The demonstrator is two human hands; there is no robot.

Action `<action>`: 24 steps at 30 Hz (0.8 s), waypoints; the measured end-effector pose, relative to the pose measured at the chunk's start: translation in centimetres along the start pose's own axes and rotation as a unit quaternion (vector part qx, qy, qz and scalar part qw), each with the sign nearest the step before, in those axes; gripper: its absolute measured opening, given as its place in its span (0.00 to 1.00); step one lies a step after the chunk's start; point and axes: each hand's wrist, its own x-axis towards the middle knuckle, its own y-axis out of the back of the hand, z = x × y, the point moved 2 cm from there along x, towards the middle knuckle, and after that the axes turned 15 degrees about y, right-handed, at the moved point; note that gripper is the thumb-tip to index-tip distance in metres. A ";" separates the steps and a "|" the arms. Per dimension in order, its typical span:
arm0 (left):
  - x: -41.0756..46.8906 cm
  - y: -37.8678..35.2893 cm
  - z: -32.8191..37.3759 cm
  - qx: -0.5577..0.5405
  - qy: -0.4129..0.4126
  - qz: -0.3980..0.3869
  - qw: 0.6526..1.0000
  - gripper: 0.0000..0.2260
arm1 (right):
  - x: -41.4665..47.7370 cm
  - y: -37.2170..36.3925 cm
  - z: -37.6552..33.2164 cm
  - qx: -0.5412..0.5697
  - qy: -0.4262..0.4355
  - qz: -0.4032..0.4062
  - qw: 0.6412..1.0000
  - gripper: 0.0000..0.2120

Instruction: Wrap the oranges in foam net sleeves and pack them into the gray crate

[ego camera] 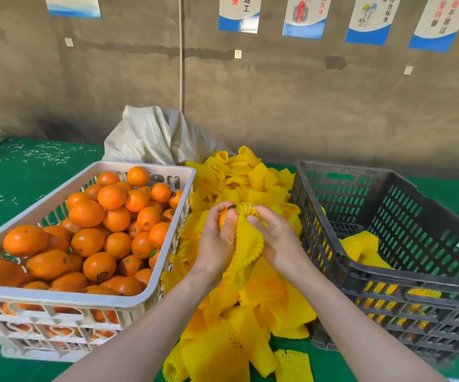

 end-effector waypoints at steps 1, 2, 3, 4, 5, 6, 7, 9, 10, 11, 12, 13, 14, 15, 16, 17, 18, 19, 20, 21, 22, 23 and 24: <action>0.1 0.2 0.0 -0.015 0.021 -0.005 1.000 0.19 | -0.2 0.4 0.1 -0.004 0.003 0.040 0.999 0.08; 0.2 0.4 0.0 -0.044 0.052 -0.020 0.997 0.20 | -0.3 0.8 0.2 -0.011 0.004 0.079 0.997 0.07; 0.3 0.5 -0.1 -0.076 0.089 -0.040 0.992 0.23 | -0.5 1.1 0.4 -0.023 0.004 0.106 0.994 0.07; 0.3 0.5 -0.1 -0.100 0.126 -0.057 0.985 0.26 | -0.6 1.3 0.5 -0.041 0.006 0.122 0.992 0.07; 0.2 0.4 -0.2 -0.116 0.160 -0.070 0.978 0.28 | -0.7 1.3 0.7 -0.060 0.007 0.131 0.990 0.07; 0.2 0.2 -0.1 -0.135 0.188 -0.081 0.969 0.28 | -0.8 1.3 0.8 -0.088 0.014 0.139 0.986 0.07; 0.1 -0.1 -0.1 -0.162 0.216 -0.087 0.959 0.27 | -1.0 1.1 0.8 -0.119 0.027 0.145 0.982 0.07; 0.0 -0.7 0.0 -0.239 0.278 -0.095 0.925 0.24 | -1.4 0.6 0.8 -0.169 0.048 0.152 0.973 0.11; 0.0 -1.0 0.1 -0.272 0.310 -0.093 0.906 0.24 | -1.7 0.3 0.7 -0.179 0.053 0.154 0.970 0.13; 0.1 -1.2 0.1 -0.295 0.339 -0.086 0.889 0.24 | -1.9 0.0 0.6 -0.184 0.054 0.153 0.969 0.15; 0.0 -1.3 0.2 -0.308 0.361 -0.078 0.877 0.24 | -2.1 -0.2 0.4 -0.185 0.053 0.150 0.970 0.17; 0.0 -1.4 0.1 -0.310 0.370 -0.072 0.873 0.25 | -2.1 -0.2 0.2 -0.177 0.048 0.146 0.972 0.18; -0.1 -1.4 0.1 -0.308 0.368 -0.071 0.875 0.25 | -2.0 -0.1 0.2 -0.157 0.039 0.146 0.976 0.18; -0.1 -1.4 0.1 -0.303 0.359 -0.072 0.880 0.24 | -1.8 0.1 0.2 -0.135 0.025 0.153 0.979 0.18; -0.1 -1.4 0.1 -0.298 0.349 -0.073 0.886 0.23 | -1.5 0.4 0.3 -0.112 0.007 0.163 0.980 0.19; 0.0 -1.3 0.1 -0.293 0.342 -0.072 0.890 0.22 | -1.2 0.7 0.5 -0.089 -0.013 0.175 0.980 0.18; 0.0 -1.3 0.1 -0.288 0.339 -0.070 0.893 0.21 | -1.0 0.9 0.6 -0.065 -0.027 0.185 0.980 0.16; 0.0 -1.4 0.1 -0.281 0.339 -0.067 0.896 0.21 | -0.8 1.0 0.8 -0.051 -0.035 0.191 0.980 0.15; 0.1 -1.5 0.2 -0.277 0.340 -0.063 0.896 0.21 | -0.8 1.0 0.8 -0.046 -0.039 0.193 0.979 0.16; 0.2 -1.5 0.2 -0.275 0.340 -0.057 0.898 0.21 | -0.8 1.0 0.8 -0.044 -0.042 0.193 0.979 0.18; 0.3 -1.5 0.2 -0.271 0.338 -0.051 0.900 0.21 | -0.8 1.0 0.8 -0.033 -0.050 0.195 0.979 0.20; 0.4 -1.4 0.2 -0.263 0.336 -0.051 0.903 0.21 | -0.7 1.0 0.8 -0.011 -0.064 0.197 0.978 0.21; 0.3 -1.4 0.3 -0.253 0.335 -0.058 0.906 0.22 | -0.5 1.1 0.8 0.016 -0.085 0.198 0.976 0.21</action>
